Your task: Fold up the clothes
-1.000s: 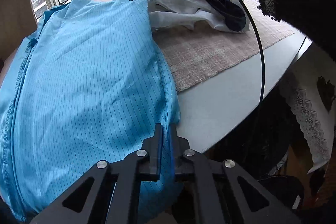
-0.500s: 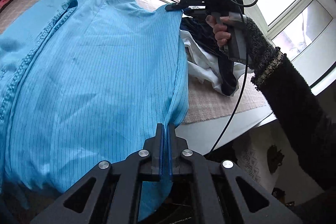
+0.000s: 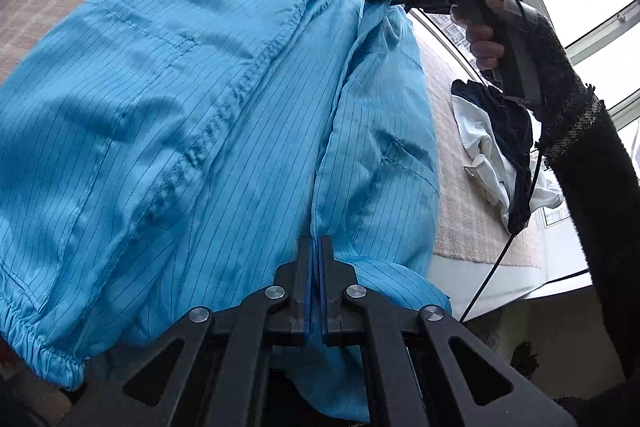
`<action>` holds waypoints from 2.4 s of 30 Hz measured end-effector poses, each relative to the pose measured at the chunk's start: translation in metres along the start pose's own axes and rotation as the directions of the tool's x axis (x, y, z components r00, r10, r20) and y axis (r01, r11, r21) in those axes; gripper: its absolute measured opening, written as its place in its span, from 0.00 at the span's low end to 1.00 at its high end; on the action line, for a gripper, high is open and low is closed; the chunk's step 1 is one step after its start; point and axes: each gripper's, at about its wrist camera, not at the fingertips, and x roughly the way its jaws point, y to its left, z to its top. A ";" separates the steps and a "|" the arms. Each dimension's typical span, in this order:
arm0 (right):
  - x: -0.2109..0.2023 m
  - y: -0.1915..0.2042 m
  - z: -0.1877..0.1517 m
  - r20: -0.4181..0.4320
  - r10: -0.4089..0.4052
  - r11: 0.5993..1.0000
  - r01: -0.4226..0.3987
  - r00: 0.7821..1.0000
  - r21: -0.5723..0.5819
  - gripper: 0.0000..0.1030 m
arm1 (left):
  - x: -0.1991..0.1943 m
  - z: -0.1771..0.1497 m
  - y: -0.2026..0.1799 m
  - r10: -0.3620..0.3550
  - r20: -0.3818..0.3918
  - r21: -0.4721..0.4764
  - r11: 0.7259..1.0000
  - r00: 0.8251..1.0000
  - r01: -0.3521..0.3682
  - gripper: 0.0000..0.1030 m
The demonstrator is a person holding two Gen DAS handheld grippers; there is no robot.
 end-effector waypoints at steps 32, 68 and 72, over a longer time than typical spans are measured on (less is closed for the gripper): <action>-0.078 0.086 -0.331 -0.038 0.374 0.912 -0.375 0.926 -0.167 0.09 | -0.072 -0.111 -0.044 -0.007 -0.086 0.328 0.944 0.996 0.036 0.25; -0.037 0.121 -0.373 -0.042 0.165 0.866 -0.165 0.985 -0.472 0.42 | -0.078 -0.118 -0.009 0.138 -0.043 0.326 0.938 0.990 -0.116 0.17; -0.028 0.120 -0.374 -0.107 0.221 0.885 -0.245 0.969 -0.396 0.07 | -0.085 -0.111 -0.008 0.148 -0.012 0.332 0.934 0.989 -0.136 0.17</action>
